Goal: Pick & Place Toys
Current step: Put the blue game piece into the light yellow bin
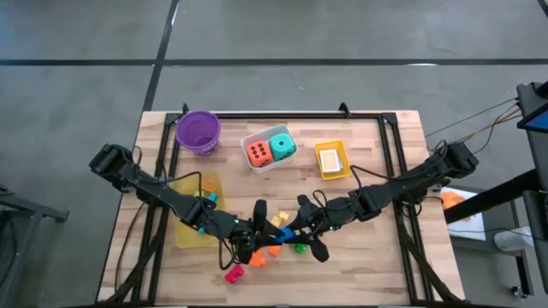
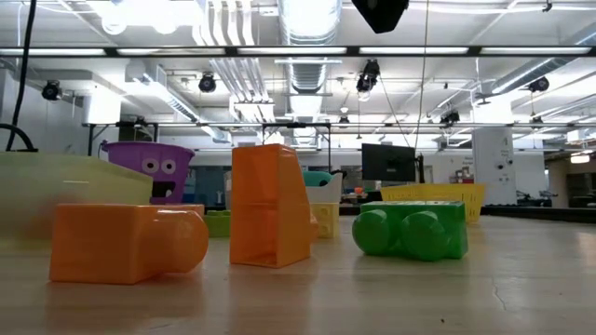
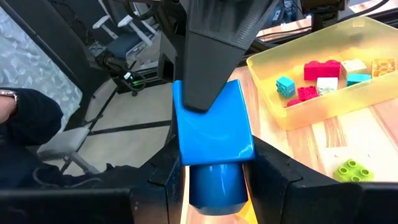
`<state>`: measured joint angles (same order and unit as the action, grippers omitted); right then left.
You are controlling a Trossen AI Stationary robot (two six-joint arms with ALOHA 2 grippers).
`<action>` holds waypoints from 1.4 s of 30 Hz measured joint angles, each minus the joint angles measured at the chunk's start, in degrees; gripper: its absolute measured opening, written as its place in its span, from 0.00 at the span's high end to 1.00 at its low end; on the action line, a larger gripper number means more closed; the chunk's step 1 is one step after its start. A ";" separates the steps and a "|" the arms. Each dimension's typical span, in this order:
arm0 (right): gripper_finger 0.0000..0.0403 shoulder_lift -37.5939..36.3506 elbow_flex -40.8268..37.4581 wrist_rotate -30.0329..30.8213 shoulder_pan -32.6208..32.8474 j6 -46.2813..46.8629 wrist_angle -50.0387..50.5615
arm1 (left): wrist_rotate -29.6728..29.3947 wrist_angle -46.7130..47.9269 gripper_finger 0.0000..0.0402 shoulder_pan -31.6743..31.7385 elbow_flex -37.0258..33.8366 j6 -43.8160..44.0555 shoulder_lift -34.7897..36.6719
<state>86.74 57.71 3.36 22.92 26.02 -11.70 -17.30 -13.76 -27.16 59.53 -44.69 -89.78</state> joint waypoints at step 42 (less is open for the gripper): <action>0.89 3.52 -0.07 2.12 0.15 0.64 7.29 | -4.94 15.07 0.98 0.12 -0.22 20.09 1.81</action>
<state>90.26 57.65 5.48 23.06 26.66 -4.41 -22.24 1.31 -27.04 59.31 -24.60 -87.96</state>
